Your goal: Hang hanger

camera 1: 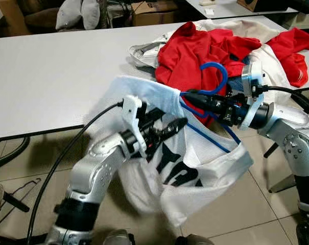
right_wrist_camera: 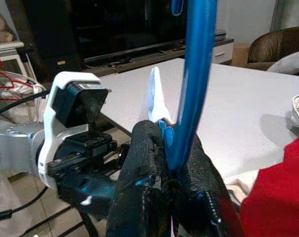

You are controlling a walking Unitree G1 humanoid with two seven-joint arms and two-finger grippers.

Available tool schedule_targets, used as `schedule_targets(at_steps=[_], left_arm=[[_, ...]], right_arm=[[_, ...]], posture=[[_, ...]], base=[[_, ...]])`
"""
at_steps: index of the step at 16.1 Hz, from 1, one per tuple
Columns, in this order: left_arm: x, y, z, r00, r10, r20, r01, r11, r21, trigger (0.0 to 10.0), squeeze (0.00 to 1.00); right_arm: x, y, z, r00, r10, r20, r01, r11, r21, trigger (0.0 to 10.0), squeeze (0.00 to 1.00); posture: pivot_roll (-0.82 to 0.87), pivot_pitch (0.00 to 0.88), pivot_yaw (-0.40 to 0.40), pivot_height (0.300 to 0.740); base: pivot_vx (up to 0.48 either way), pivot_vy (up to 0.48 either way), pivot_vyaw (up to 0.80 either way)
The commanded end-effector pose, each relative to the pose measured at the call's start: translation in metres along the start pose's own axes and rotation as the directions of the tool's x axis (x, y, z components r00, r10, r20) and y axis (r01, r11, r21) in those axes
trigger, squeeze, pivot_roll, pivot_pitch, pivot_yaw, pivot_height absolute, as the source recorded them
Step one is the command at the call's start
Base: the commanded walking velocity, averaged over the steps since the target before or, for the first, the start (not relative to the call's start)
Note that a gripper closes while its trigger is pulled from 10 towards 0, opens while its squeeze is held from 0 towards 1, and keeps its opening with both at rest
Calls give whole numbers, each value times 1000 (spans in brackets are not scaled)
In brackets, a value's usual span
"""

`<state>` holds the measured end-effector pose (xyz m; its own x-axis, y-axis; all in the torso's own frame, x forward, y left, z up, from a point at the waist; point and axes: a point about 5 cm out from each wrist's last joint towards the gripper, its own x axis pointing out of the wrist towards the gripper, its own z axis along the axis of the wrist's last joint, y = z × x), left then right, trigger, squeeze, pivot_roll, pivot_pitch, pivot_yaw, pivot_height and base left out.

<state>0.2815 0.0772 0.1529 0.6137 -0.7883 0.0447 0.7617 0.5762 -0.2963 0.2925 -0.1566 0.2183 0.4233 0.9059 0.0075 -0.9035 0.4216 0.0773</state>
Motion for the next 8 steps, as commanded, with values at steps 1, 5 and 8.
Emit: schedule_targets(at_steps=[1, 5, 8], left_arm=[[2, 0, 5, 1000, 5, 9, -6, 1000, 17, 0, 0], [0, 2, 5, 1000, 22, 15, -22, 1000, 0, 0, 0], [-2, 0, 4, 1000, 5, 13, -5, 1000, -4, 0, 0]], right_arm=[[1, 1, 7, 1000, 8, 13, -8, 1000, -19, 10000, 0], [0, 1, 6, 1000, 5, 14, -5, 1000, -18, 10000, 0], [0, 1, 6, 1000, 5, 14, -4, 1000, -19, 10000, 0]], posture=[[-94, 0, -4, 740], [-94, 0, -3, 740], [-92, 0, -3, 740]], base=[[0, 0, 0], [0, 0, 0], [0, 0, 0]])
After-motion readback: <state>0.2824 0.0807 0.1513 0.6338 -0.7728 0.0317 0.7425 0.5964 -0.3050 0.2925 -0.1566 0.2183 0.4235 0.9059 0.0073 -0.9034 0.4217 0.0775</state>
